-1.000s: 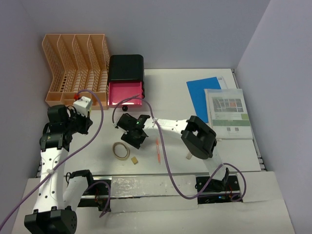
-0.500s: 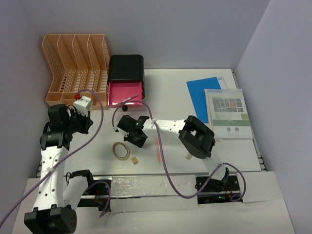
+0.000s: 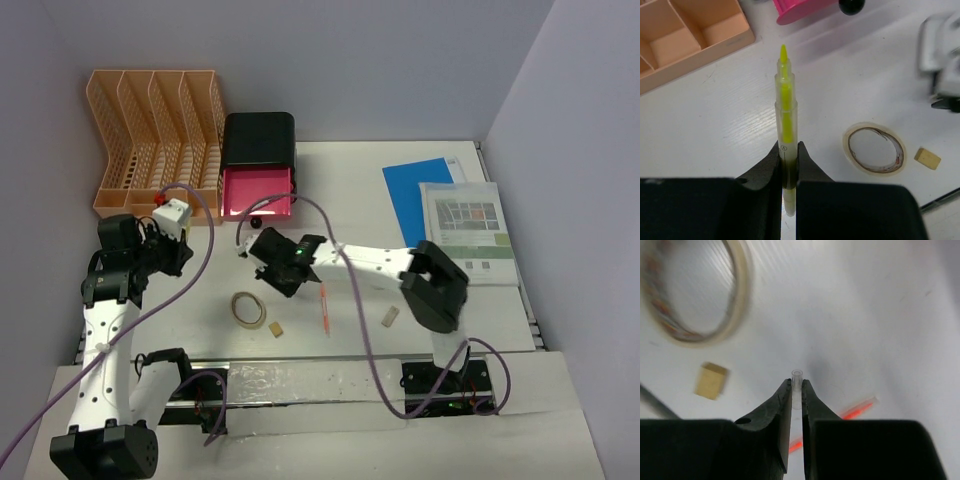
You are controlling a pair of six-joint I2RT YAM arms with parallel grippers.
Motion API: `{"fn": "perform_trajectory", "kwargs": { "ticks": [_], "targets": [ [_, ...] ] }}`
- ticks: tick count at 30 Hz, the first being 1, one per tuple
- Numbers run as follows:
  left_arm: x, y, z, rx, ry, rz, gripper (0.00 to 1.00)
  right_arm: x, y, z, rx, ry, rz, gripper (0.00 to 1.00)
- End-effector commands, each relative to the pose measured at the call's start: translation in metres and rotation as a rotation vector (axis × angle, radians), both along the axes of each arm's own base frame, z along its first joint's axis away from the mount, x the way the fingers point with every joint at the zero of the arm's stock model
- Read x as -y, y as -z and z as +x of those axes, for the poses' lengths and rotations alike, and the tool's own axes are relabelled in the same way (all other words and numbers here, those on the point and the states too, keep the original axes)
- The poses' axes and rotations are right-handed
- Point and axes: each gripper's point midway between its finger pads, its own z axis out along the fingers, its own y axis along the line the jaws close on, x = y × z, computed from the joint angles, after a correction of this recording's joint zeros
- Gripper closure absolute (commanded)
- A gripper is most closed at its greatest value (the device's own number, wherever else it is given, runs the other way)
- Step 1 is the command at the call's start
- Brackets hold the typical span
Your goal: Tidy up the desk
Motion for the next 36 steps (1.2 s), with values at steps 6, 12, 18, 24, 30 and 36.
{"fn": "perform_trajectory", "kwargs": {
  "ticks": [6, 12, 18, 24, 30, 36],
  "targets": [
    [0.050, -0.086, -0.034, 0.127, 0.337, -0.099, 1.00, 0.015, -0.352, 0.024, 0.461, 0.397, 1.264, 1.00],
    [0.075, -0.127, -0.069, 0.246, 0.491, -0.145, 1.00, 0.023, -0.424, 0.001, 0.506, 0.370, 1.600, 1.00],
    [0.073, -0.119, -0.075, 0.211, 0.457, -0.149, 1.00, -0.028, -0.450, -0.022, 0.531, 0.223, 1.650, 1.00],
    [0.080, -0.121, -0.086, 0.201, 0.495, -0.185, 1.00, -0.059, -0.443, -0.025, 0.501, 0.181, 1.642, 1.00],
    [0.083, -0.119, -0.083, 0.185, 0.499, -0.219, 1.00, -0.073, -0.432, -0.021, 0.488, 0.181, 1.612, 1.00],
    [0.080, -0.117, -0.076, 0.179, 0.469, -0.227, 1.00, -0.084, -0.427, -0.020, 0.463, 0.177, 1.590, 1.00]
  ]
}}
